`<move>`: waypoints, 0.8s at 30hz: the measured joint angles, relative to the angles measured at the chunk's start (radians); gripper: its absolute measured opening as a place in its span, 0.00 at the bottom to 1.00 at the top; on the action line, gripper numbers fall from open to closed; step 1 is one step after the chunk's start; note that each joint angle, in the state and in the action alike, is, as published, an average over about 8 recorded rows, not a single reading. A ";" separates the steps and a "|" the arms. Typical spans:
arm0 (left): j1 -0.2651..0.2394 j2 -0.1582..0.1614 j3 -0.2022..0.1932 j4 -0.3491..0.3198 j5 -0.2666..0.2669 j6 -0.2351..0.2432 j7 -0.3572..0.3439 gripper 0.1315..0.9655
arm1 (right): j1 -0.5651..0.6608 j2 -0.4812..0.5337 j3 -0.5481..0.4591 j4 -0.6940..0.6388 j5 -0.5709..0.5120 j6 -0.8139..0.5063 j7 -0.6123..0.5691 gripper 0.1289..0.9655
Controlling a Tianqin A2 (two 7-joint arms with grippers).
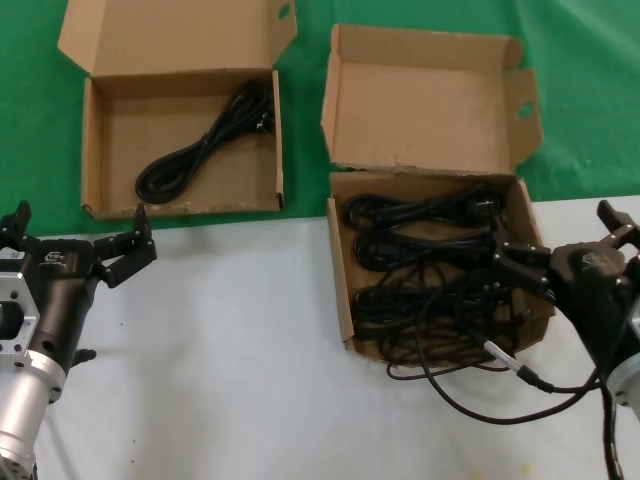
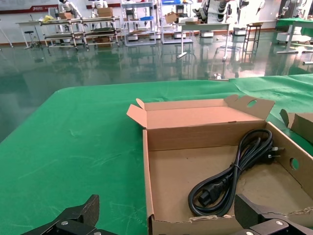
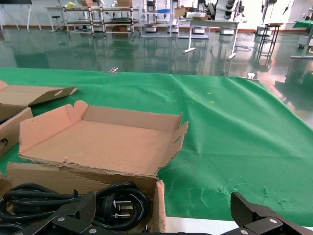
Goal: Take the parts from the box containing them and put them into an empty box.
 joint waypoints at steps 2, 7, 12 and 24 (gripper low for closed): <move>0.000 0.000 0.000 0.000 0.000 0.000 0.000 1.00 | 0.000 0.000 0.000 0.000 0.000 0.000 0.000 1.00; 0.000 0.000 0.000 0.000 0.000 0.000 0.000 1.00 | 0.000 0.000 0.000 0.000 0.000 0.000 0.000 1.00; 0.000 0.000 0.000 0.000 0.000 0.000 0.000 1.00 | 0.000 0.000 0.000 0.000 0.000 0.000 0.000 1.00; 0.000 0.000 0.000 0.000 0.000 0.000 0.000 1.00 | 0.000 0.000 0.000 0.000 0.000 0.000 0.000 1.00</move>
